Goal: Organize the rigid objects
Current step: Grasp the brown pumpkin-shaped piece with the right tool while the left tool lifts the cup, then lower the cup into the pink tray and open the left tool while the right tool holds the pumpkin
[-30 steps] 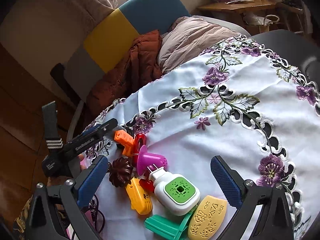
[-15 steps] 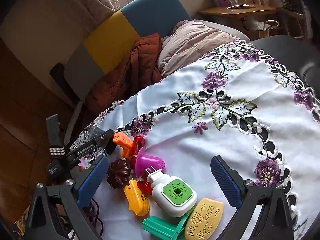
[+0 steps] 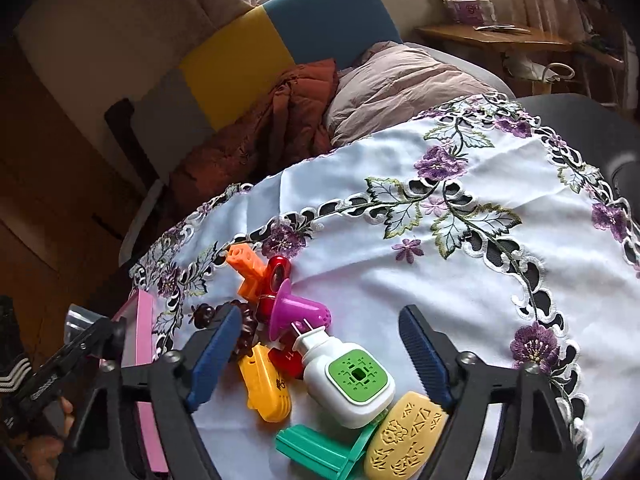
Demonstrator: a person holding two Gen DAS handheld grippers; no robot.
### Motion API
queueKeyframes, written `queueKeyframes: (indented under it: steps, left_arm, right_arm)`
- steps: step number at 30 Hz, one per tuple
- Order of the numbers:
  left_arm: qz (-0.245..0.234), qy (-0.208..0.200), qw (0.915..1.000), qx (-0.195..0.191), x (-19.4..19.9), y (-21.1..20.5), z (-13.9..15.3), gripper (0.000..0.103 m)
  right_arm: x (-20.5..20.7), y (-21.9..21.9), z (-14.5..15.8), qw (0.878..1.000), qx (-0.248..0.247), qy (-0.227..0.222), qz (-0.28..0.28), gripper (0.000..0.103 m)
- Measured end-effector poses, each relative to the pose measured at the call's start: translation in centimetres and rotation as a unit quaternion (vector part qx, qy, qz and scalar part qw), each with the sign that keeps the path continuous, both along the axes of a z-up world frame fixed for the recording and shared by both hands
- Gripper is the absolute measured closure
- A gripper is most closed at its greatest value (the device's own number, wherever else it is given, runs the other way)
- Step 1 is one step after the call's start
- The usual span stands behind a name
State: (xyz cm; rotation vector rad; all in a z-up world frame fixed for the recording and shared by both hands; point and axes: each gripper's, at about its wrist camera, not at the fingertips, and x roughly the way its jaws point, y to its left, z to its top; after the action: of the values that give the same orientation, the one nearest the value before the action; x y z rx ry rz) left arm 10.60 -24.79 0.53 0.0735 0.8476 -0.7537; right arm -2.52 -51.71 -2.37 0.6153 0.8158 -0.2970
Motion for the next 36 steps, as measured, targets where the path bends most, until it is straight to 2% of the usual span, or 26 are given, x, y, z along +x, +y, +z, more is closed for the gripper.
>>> queueKeyframes:
  steps: [2, 3, 10, 12, 16, 18, 19, 20, 21, 24, 29, 36]
  left_arm:
    - [0.012, 0.004, 0.9999, -0.005, -0.7, 2.0, 0.2, 0.059]
    - [0.019, 0.004, 0.9998, -0.005, -1.0, 2.9, 0.2, 0.059]
    - [0.061, 0.018, 0.9978, -0.018, -2.7, 8.6, -0.5, 0.059]
    - [0.073, 0.023, 0.9968, -0.021, -2.9, 10.0, -0.7, 0.059]
    - [0.093, 0.021, 0.9952, -0.025, -3.3, 12.5, -0.7, 0.059]
    - [0.105, 0.023, 0.9939, -0.027, -3.4, 13.9, -0.7, 0.059]
    - [0.112, 0.024, 0.9931, -0.028, -3.5, 14.7, -0.9, 0.059]
    - [0.120, 0.026, 0.9920, -0.030, -3.5, 15.5, -1.0, 0.059]
    - [0.126, 0.027, 0.9911, -0.031, -3.5, 16.3, -1.1, 0.059]
    - [0.146, 0.031, 0.9883, -0.032, -3.7, 18.4, -1.7, 0.059]
    - [0.176, 0.034, 0.9829, -0.042, -3.7, 21.6, -2.3, 0.059]
    - [0.195, 0.040, 0.9789, -0.047, -3.0, 23.3, -2.5, 0.059]
  right_arm:
    - [0.4, 0.8, -0.1, 1.000, -0.002, 0.003, 0.021, 0.042]
    - [0.6, 1.3, 0.0, 0.999, -0.008, 0.001, 0.032, 0.043]
    - [3.7, 7.0, 0.1, 0.991, -0.029, 0.002, 0.129, 0.043]
    - [5.3, 8.6, -0.5, 0.988, -0.037, 0.012, 0.147, 0.042]
    - [8.9, 10.9, -2.3, 0.982, -0.088, 0.051, 0.157, 0.043]
    - [10.3, 11.4, -3.5, 0.979, -0.104, 0.075, 0.160, 0.061]
    - [10.6, 11.7, -3.4, 0.976, -0.134, 0.073, 0.156, 0.079]
    - [10.9, 11.7, -3.2, 0.976, -0.137, 0.075, 0.155, 0.083]
    - [10.9, 11.6, -3.1, 0.978, -0.120, 0.071, 0.156, 0.083]
    - [10.2, 12.5, -1.9, 0.974, -0.144, 0.066, 0.165, 0.083]
    - [7.2, 14.3, -0.5, 0.970, -0.115, 0.051, 0.207, 0.083]
    - [4.6, 16.5, -2.1, 0.959, -0.133, 0.066, 0.240, 0.083]
